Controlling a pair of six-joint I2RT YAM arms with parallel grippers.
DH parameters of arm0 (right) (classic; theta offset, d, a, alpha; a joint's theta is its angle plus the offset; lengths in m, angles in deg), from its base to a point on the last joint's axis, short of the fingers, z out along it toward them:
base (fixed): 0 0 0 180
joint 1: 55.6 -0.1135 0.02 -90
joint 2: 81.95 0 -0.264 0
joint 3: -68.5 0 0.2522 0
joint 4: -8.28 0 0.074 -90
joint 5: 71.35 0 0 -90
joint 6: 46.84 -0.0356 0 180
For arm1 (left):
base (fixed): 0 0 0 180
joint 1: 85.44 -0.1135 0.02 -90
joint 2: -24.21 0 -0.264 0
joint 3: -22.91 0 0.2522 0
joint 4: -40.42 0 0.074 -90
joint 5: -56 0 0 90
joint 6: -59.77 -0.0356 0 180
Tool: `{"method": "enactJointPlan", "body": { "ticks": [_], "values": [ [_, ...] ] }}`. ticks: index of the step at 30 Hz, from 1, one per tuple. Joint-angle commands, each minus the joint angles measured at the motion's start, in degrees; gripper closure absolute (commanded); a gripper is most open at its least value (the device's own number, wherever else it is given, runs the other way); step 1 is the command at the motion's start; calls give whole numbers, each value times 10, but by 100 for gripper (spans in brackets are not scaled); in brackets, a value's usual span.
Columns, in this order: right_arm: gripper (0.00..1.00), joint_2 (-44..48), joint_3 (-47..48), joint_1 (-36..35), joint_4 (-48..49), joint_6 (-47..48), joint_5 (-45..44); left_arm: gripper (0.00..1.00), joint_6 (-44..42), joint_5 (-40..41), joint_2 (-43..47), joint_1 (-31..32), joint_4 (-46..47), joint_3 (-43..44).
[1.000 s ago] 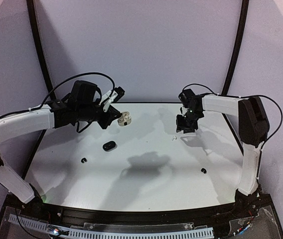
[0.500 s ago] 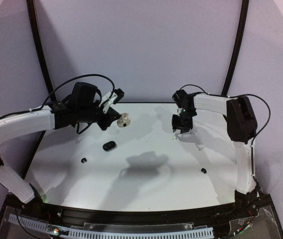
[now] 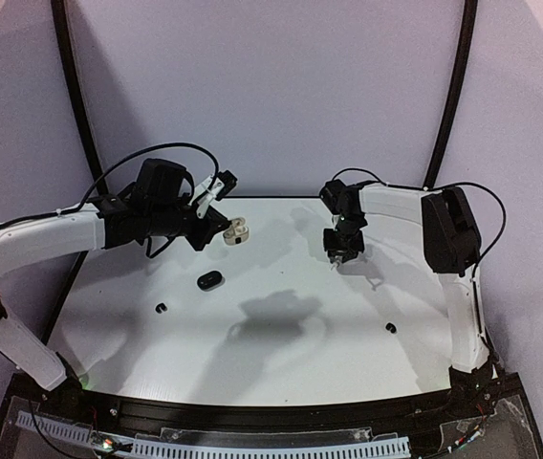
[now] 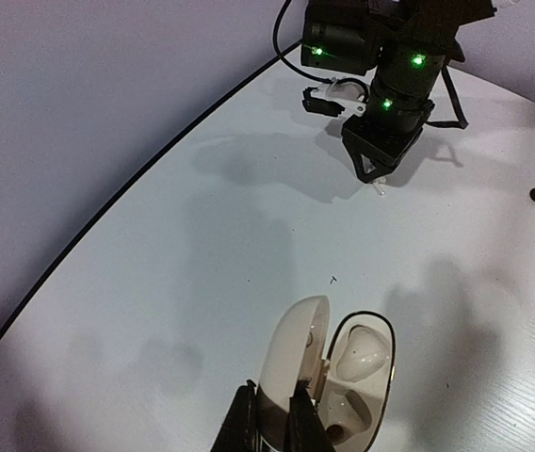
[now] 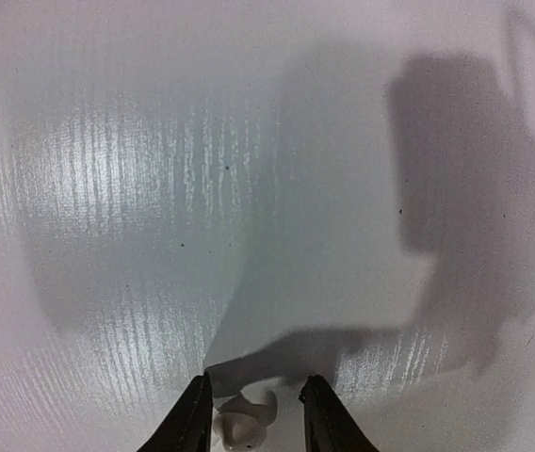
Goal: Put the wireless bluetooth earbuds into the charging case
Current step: Pick up the left earbud from the center of the board.
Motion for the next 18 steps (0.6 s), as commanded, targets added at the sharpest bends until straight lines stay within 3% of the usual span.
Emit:
{"method": "enactJointPlan", "body": {
  "ticks": [1,12,18],
  "values": [
    [67,2,-24,-9,-30,20,-22,99,4,3,25,-5,9,-11],
    [69,15,-33,-16,-38,41,-18,99,4,6,31,-5,9,-16],
    [74,23,-47,-16,-31,35,-6,99,4,6,31,-5,11,-17]
  ]
}}
